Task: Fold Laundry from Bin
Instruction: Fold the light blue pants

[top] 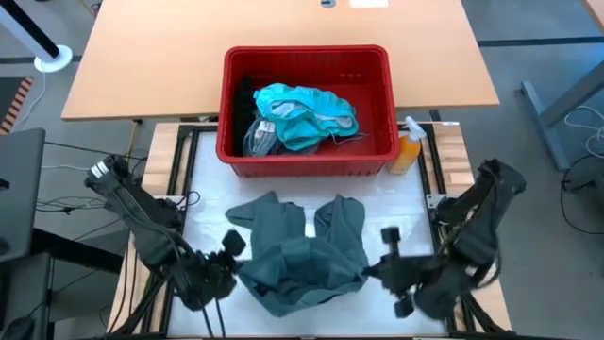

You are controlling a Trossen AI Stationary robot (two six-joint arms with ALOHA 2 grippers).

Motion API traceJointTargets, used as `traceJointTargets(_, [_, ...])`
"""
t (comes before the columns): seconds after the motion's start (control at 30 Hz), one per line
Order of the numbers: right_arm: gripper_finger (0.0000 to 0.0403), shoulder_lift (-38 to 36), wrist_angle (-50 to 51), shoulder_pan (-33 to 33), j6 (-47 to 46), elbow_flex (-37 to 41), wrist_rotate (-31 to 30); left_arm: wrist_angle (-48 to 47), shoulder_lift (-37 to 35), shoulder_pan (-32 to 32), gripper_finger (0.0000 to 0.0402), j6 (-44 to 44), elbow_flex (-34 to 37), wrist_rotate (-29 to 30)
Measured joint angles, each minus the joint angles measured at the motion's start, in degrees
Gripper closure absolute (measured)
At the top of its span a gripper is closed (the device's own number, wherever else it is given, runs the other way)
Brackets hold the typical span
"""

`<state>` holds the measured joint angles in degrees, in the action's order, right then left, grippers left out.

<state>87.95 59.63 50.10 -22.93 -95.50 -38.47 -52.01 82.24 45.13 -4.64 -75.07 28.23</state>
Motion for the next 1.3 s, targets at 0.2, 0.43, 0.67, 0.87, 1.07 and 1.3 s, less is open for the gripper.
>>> traceJointTargets(0.2, [0.0386, 2.4, 0.6, -6.2, -5.6, 4.1, 2.6, 3.0, 0.0, -3.0, 0.0401, 8.8, 6.3, -3.6])
traceJointTargets(0.43, [0.0386, 5.4, -4.1, -7.5, -2.6, 4.6, 12.3, 2.3, 0.2, -3.0, 0.0401, 9.7, 7.0, -4.0])
traceJointTargets(0.67, [0.0386, 5.8, -7.7, -2.5, 5.0, 4.5, 8.0, 2.5, 0.2, 2.3, 0.0401, 1.3, 7.0, 1.9])
traceJointTargets(0.87, [0.0382, 3.6, -5.4, -7.7, 3.7, 4.5, 0.9, 2.4, 0.2, -2.0, 0.0400, 0.2, 7.0, 0.0])
traceJointTargets(1.07, [0.0384, 3.3, 5.3, -17.1, -8.7, 8.7, 12.2, 0.4, 0.3, -5.0, 0.0400, 7.9, 7.0, -9.5])
traceJointTargets(1.3, [0.0380, 2.7, -4.4, -19.9, -15.5, 19.1, 30.8, 0.0, 0.3, -3.3, 0.0400, 14.7, 7.0, -12.1])
